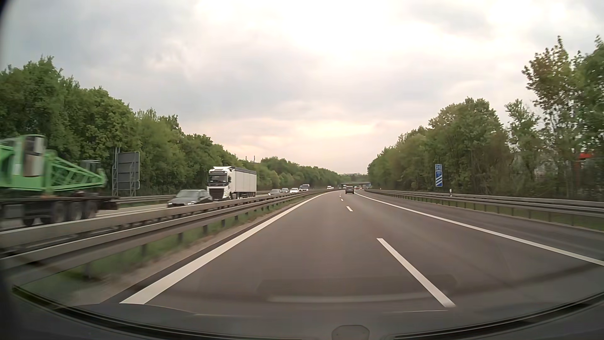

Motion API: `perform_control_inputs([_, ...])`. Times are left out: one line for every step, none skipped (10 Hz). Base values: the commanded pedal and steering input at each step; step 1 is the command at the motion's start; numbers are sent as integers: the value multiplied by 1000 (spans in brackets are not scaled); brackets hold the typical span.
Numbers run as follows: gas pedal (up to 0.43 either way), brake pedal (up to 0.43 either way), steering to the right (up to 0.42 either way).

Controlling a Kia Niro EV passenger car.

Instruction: Follow the waypoints while adhering to traffic rules and regulations

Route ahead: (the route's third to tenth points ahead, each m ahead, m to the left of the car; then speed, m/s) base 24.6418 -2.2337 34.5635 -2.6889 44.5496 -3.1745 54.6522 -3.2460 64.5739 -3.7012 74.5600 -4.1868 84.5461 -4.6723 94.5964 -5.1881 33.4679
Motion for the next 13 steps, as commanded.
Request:
perform_control_inputs([189, 0, 10])
perform_control_inputs([177, 0, 10])
perform_control_inputs([157, 0, 11])
perform_control_inputs([138, 0, 11])
perform_control_inputs([130, 0, 11])
perform_control_inputs([118, 0, 11])
perform_control_inputs([110, 0, 11])
perform_control_inputs([110, 0, 11])
perform_control_inputs([87, 0, 12])
perform_control_inputs([59, 0, 11])
perform_control_inputs([0, 0, 11])
perform_control_inputs([0, 0, 11])
perform_control_inputs([0, 0, 11])
